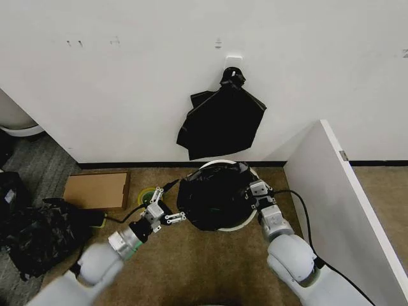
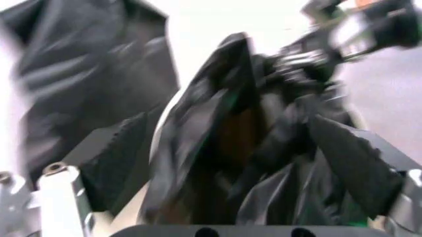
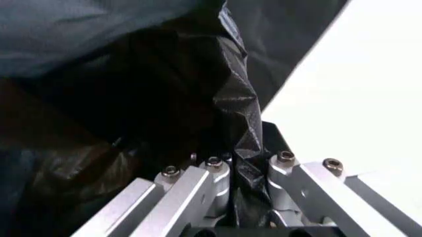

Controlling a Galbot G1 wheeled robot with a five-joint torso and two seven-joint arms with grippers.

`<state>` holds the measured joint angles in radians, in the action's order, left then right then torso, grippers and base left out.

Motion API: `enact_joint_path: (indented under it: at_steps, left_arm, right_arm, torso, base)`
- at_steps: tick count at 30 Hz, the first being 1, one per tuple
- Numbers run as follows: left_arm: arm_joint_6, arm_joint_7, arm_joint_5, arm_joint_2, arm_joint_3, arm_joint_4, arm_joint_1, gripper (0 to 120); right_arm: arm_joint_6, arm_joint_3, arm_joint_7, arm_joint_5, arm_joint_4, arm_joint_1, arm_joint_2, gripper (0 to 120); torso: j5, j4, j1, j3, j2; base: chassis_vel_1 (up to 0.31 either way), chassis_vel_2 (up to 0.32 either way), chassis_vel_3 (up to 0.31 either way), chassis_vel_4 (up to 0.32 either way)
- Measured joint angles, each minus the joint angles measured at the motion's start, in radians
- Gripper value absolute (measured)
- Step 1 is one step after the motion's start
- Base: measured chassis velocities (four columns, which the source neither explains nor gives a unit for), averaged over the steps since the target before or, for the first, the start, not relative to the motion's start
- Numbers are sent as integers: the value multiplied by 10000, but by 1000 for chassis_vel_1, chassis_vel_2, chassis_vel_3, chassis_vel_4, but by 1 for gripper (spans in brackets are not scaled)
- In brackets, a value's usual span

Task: Place the garbage bag over the trash bin.

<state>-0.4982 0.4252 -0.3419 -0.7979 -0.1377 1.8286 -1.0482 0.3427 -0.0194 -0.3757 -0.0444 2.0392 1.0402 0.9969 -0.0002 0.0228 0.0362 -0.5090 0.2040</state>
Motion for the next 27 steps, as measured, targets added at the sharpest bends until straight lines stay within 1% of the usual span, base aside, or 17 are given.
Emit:
enact_joint_path:
  at_steps: [2, 4, 6, 9, 11, 12, 15, 17, 18, 19, 20, 21, 27]
  left_arm:
    - [-114, 388, 188, -1, -23, -55, 264, 98]
    - [-166, 360, 332, -22, -17, -93, 340, 99]
    - [-250, 105, 673, -84, 5, -166, 397, 98]
    - [-348, -336, 1552, -211, 0, -315, 490, 94]
    - [-416, -518, 2085, -269, -6, -443, 563, 85]
    - [-416, -518, 2085, -269, -6, -443, 563, 85]
    - [-494, -1062, 2794, -377, 27, -597, 665, 71]
    - [-505, -1437, 3112, -442, 46, -624, 685, 65]
    - [-501, -1711, 3202, -471, 70, -621, 669, 59]
    - [-489, -1855, 3219, -484, 83, -607, 645, 56]
    - [-489, -1855, 3219, -484, 83, -607, 645, 56]
    - [-470, -2019, 3224, -496, 94, -575, 609, 53]
    - [-280, -2489, 2880, -523, 139, -398, 425, 26]
  right_arm:
    - [-151, 23, 151, 459, 0, 55, -16, 3]
    - [-202, 51, 199, 625, 0, 73, -10, 3]
    - [-274, 102, 274, 831, 0, 79, 26, 3]
    - [-307, 152, 348, 927, 6, 79, 55, 3]
    - [-306, 160, 391, 927, 17, 77, 56, 3]
    - [-306, 160, 391, 927, 17, 77, 56, 3]
    - [-290, 182, 430, 919, 61, 66, 75, 3]
    - [-270, 203, 445, 908, 92, 66, 103, 3]
    - [-253, 212, 452, 898, 112, 69, 127, 3]
    - [-242, 214, 455, 893, 118, 71, 144, 3]
    - [-242, 214, 455, 893, 118, 71, 144, 3]
    - [-220, 216, 459, 884, 122, 73, 163, 3]
    - [-150, 220, 509, 830, 125, 76, 203, 3]
  torso:
    - [1, 3, 0, 0, 0]
    - [2, 3, 0, 0, 0]
    - [1, 2, 0, 0, 0]
    - [0, 0, 0, 0, 0]
    - [2, 2, 0, 0, 0]
    - [2, 2, 0, 0, 0]
    - [1, 2, 0, 0, 0]
    - [1, 2, 0, 0, 0]
    - [2, 2, 0, 0, 0]
    - [2, 3, 0, 0, 0]
    - [2, 3, 0, 0, 0]
    - [1, 1, 0, 0, 0]
    - [2, 2, -1, 0, 0]
  base:
    - [0, 0, 0, 0]
    - [0, 0, 0, 0]
    - [0, 0, 0, 0]
    - [0, 0, 0, 0]
    - [0, 0, 0, 0]
    - [0, 0, 0, 0]
    - [0, 0, 0, 0]
    - [0, 0, 0, 0]
    - [0, 0, 0, 0]
    - [0, 0, 0, 0]
    - [0, 0, 0, 0]
    - [0, 0, 0, 0]
    - [0, 0, 0, 0]
